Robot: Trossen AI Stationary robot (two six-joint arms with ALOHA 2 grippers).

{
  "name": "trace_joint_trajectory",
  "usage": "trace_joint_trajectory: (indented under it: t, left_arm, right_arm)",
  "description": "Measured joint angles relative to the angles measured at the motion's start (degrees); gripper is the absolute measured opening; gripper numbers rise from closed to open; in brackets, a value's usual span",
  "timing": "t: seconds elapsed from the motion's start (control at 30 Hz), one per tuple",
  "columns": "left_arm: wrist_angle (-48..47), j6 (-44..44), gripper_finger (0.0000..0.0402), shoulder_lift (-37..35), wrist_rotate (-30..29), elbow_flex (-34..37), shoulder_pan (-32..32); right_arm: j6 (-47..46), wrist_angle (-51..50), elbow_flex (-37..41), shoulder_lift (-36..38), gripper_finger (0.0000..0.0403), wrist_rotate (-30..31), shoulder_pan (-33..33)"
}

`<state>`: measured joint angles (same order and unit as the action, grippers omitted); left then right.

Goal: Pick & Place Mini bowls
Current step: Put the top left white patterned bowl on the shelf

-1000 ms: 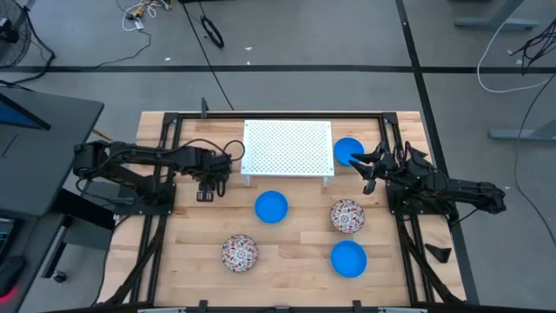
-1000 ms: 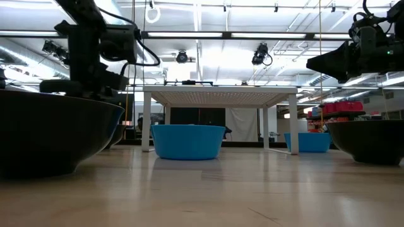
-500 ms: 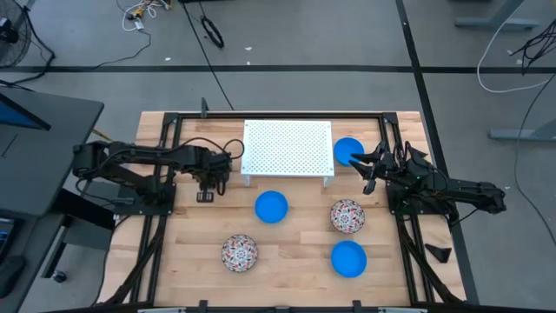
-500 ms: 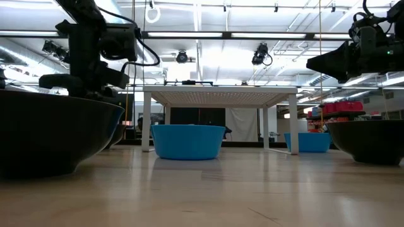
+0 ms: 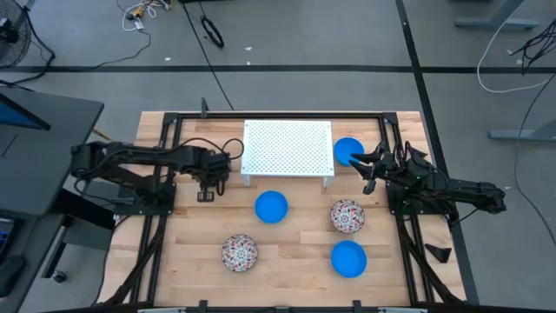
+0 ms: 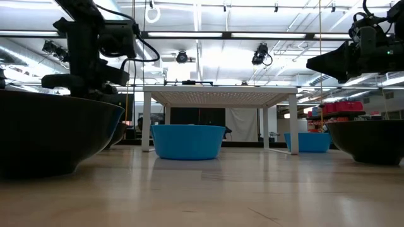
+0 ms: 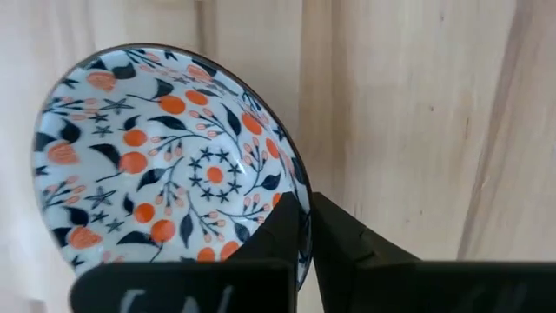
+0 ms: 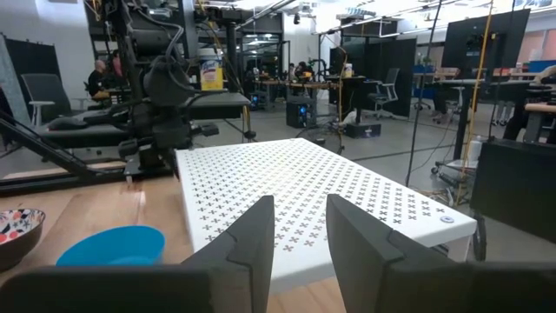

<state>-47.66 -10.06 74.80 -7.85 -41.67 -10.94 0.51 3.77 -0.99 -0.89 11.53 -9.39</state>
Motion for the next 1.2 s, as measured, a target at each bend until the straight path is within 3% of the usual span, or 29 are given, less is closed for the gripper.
trace_joint_trajectory:
  t: [0.57,0.8,1.2]
  left_arm:
    - [-2.2,4.7,0.0012,-7.1,-2.2,-0.2,2.0]
    - [-6.8,4.3,0.0012,-7.4,-5.3,-4.5,2.2]
    - [-16.5,2.8,0.0012,-7.4,-5.5,-13.7,2.2]
  right_arm:
    - [0.0,0.0,0.0,0.0,0.011,0.0,0.0]
    - [0.0,0.0,0.0,0.0,0.011,0.0,0.0]
    - [0.0,0.0,0.0,0.0,0.011,0.0,0.0]
